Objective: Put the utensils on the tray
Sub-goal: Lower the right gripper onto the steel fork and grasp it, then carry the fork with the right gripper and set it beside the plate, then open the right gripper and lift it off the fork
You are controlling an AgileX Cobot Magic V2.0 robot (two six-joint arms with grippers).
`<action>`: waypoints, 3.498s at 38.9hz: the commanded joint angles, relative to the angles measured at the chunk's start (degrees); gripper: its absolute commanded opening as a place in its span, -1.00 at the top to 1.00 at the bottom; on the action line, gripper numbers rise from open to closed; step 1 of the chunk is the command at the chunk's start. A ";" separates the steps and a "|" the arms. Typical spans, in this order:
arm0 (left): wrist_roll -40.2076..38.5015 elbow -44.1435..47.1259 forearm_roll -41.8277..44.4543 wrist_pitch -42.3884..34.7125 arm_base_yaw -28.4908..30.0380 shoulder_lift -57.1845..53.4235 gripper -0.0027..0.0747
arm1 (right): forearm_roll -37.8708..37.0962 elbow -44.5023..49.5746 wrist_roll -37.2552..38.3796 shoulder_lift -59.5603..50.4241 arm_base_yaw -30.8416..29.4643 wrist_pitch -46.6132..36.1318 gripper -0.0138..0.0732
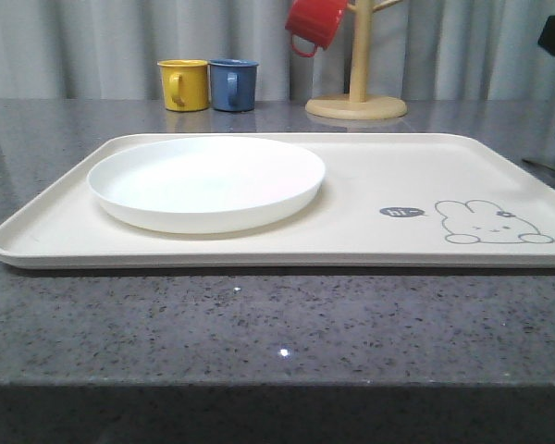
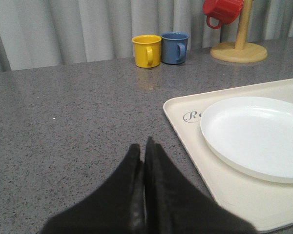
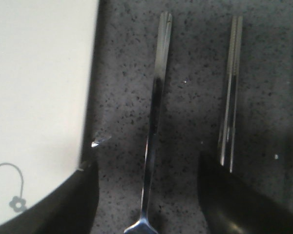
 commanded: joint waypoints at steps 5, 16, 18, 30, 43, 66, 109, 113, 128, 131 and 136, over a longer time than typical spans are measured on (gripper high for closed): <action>-0.45 -1.62 -0.46 -4.91 -0.02 0.43 0.98 | 0.00 -2.26 -0.34 2.97 0.03 -1.53 -0.16; -0.45 -1.62 -0.46 -4.81 -0.02 0.43 0.98 | 0.03 -2.26 -0.34 5.68 0.03 -1.31 -0.08; -0.45 -1.62 -0.46 -4.81 -0.02 0.43 0.98 | 0.03 -2.26 -0.34 5.75 0.03 -1.12 0.00; -0.45 -1.62 -0.46 -4.60 -0.02 0.43 0.98 | 0.03 -2.38 -0.34 5.32 0.03 0.16 0.83; -0.45 -1.62 -0.46 -4.60 -0.02 0.43 0.98 | 0.48 -2.44 0.42 -4.16 0.83 2.94 0.82; -0.45 -1.62 -0.46 -4.60 -0.02 0.43 0.98 | 0.43 -15.85 21.21 2.12 22.76 5.04 0.82; -0.45 -1.62 -0.46 -4.60 -0.02 0.43 0.98 | -0.71 -23.07 29.29 15.38 24.68 7.10 -0.15; -0.45 -1.62 -0.46 -4.60 -0.02 0.43 0.98 | -2.64 -27.46 28.14 15.38 24.62 13.80 -0.18; -0.45 -1.62 -0.46 -4.60 -0.02 0.43 0.98 | -9.23 -32.50 16.32 10.35 18.82 23.11 -0.17; -0.45 -1.62 -0.46 -4.60 -0.02 0.43 0.98 | -9.23 -30.23 14.54 8.04 15.50 23.11 -0.17; -0.45 -1.62 -0.46 -4.60 -0.02 0.43 0.98 | -9.23 -24.87 11.54 3.88 8.45 23.05 -0.17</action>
